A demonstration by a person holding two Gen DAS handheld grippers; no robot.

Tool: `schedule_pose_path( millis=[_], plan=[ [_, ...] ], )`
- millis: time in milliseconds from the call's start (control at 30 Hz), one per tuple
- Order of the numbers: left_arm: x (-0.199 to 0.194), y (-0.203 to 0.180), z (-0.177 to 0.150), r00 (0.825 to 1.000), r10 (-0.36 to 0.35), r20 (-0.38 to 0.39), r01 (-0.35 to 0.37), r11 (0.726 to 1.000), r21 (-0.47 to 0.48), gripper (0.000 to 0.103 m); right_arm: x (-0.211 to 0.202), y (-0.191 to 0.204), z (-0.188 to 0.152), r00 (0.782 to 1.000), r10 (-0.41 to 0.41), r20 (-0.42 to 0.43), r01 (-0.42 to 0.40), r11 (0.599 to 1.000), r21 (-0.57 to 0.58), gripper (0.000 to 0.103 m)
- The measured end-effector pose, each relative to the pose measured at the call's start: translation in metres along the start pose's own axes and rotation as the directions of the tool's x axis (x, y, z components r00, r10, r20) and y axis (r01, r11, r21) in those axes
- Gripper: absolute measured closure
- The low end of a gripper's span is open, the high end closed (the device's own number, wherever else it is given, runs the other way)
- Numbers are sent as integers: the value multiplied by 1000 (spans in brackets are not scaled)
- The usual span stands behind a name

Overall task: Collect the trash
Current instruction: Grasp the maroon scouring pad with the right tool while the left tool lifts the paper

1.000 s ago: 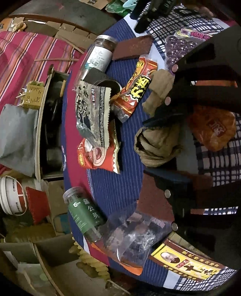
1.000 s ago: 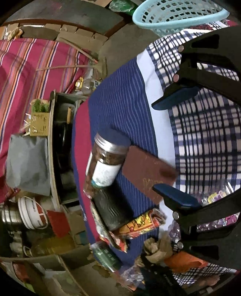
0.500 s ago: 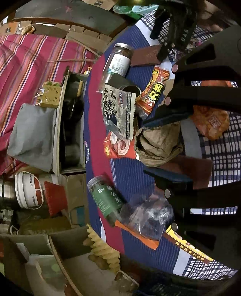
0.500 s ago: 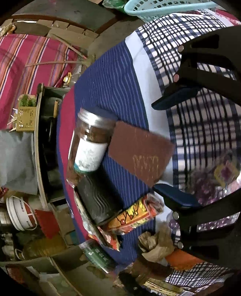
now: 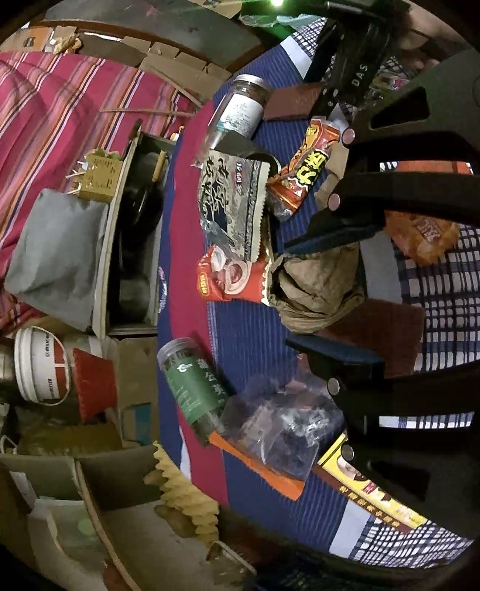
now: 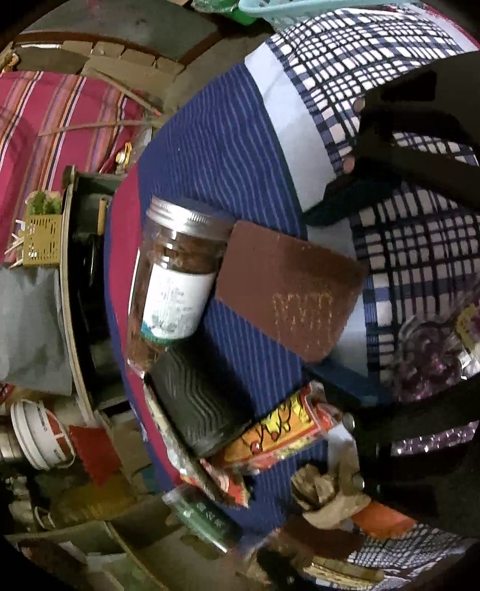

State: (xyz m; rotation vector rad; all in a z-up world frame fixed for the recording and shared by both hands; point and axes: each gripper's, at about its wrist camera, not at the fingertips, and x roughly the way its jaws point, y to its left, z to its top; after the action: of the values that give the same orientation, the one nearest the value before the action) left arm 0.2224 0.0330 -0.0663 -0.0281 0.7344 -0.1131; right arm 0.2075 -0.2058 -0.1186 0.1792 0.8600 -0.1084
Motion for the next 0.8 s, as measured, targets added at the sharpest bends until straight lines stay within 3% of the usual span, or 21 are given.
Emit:
schedule_pose_path(
  millis=[333,567,800],
  plan=[
    [-3,-15,-5,1000,13,13,-14,999,52,59,-11,-10,-4,999,36,21,-36,999,-2,41],
    [-20,-40,-7,999,-30,43,25,994,110,59,-37,-34,-11,998,57,-8,-57,993,-100,40],
    [-57,-84,-19,988,-119,95,99,976,191,59,-89,-64,-23,994,76,77,-62,983,-171,40]
  ],
)
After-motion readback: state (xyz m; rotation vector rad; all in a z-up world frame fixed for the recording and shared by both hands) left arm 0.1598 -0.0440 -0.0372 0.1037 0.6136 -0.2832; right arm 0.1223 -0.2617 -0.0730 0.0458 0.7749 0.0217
